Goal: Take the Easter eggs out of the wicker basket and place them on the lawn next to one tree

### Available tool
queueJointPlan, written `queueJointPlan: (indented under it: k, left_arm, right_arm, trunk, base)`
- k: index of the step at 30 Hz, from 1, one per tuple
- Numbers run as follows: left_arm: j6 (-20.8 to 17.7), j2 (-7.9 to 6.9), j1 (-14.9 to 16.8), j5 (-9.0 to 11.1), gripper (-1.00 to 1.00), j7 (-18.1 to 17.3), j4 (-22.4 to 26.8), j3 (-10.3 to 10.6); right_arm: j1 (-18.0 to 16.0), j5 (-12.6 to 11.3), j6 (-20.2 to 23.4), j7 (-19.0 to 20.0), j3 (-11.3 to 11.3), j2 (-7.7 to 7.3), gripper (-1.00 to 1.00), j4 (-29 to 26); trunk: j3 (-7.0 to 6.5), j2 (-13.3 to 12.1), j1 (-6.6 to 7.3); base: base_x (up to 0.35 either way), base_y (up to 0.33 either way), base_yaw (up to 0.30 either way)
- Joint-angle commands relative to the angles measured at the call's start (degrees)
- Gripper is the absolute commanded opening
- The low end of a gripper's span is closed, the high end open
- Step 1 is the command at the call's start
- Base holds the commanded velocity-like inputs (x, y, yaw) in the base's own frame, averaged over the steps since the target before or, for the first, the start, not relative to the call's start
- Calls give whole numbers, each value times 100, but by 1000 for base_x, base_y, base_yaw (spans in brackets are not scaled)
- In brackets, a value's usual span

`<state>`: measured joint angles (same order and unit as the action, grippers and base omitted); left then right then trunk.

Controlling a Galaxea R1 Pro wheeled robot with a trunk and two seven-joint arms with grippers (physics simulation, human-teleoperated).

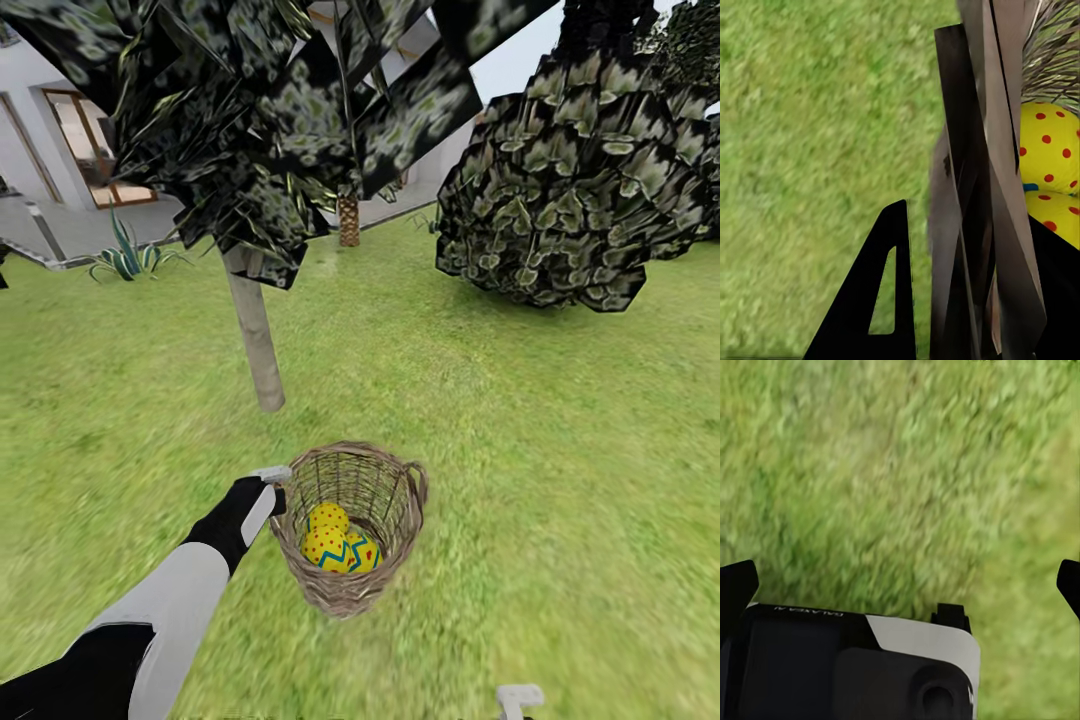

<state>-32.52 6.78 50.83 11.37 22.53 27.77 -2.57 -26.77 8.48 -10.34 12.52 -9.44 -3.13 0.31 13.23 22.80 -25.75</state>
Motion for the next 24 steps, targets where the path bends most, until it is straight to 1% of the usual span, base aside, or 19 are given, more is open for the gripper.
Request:
queueJointPlan:
  k: [1, 24]
  left_arm:
    - [0, 7, 6, 85, -100, 41, 9, -25]
    - [0, -11, 6, 85, -100, 41, 9, -25]
  right_arm:
    - [-4, 57, -21, 17, -49, -3, 100, 5]
    - [-4, 57, -21, 17, -49, 3, 100, 5]
  trunk:
    - [15, 12, -3]
    - [115, 12, -3]
  base:
    - [0, 0, 245]
    - [0, 0, 242]
